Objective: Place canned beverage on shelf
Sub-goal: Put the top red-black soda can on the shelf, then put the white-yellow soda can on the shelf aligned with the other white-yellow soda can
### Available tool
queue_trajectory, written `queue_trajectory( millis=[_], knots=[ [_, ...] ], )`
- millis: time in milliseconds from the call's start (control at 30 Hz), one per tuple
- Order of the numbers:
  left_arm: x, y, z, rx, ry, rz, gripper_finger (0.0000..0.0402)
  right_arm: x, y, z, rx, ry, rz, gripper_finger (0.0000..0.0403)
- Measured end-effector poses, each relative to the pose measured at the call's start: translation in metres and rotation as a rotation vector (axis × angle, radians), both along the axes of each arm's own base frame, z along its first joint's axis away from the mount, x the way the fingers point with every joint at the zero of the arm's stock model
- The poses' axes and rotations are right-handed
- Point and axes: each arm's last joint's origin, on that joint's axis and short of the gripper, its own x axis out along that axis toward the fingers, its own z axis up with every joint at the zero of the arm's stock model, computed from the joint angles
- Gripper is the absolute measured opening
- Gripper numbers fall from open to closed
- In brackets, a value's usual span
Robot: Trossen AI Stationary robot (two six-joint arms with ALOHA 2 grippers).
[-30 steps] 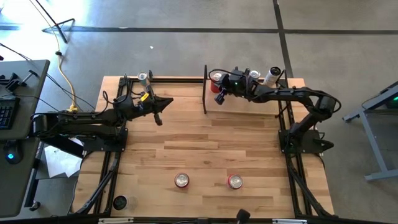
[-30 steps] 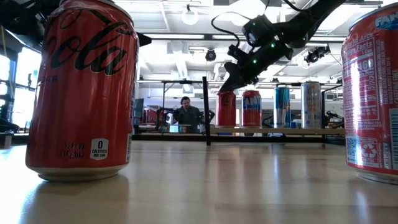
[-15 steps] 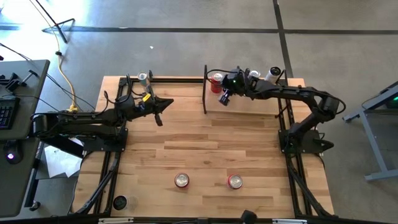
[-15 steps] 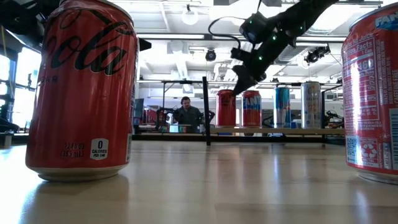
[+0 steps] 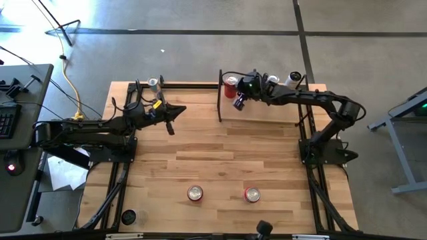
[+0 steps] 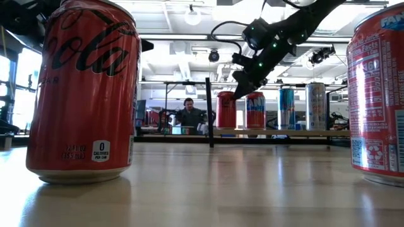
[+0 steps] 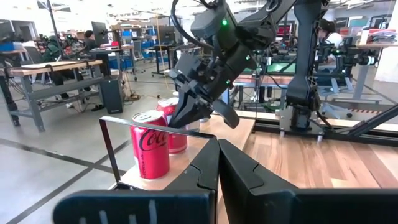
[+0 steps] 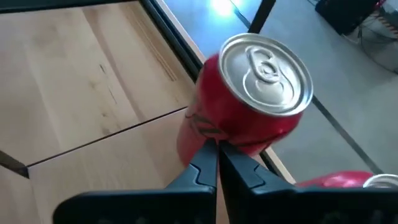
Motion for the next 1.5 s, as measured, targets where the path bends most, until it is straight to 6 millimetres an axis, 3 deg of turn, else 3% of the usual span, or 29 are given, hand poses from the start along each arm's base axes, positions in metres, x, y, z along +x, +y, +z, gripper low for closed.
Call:
queue_trajectory(
  millis=[100,200,433,767,900,1067,1500],
  knots=[
    [0.0,0.0,-0.001,-0.049,-0.004,0.008,0.0,-0.001,0.003,0.003,-0.012,0.017,0.024,0.0],
    [0.0,0.001,-0.003,-0.044,0.021,0.02,0.0,-0.004,0.011,0.018,-0.043,-0.011,0.046,0.0],
    [0.001,-0.003,-0.005,0.0,0.054,-0.003,0.0,-0.007,0.045,0.045,-0.067,-0.108,0.151,0.0],
    [0.008,-0.02,-0.002,0.047,0.104,-0.097,0.0,-0.021,0.113,0.004,-0.083,-0.352,0.31,0.0],
    [0.013,-0.027,0.01,0.012,0.227,-0.146,0.0,-0.032,0.138,-0.003,-0.102,-0.455,0.346,0.0],
    [0.015,-0.042,0.034,-0.083,0.428,-0.199,0.0,-0.04,0.156,-0.007,-0.146,-0.455,0.357,0.0],
    [-0.018,-0.107,0.095,-0.376,0.791,-0.207,0.0,-0.039,0.168,-0.007,-0.181,-0.441,0.38,0.0]
  ],
)
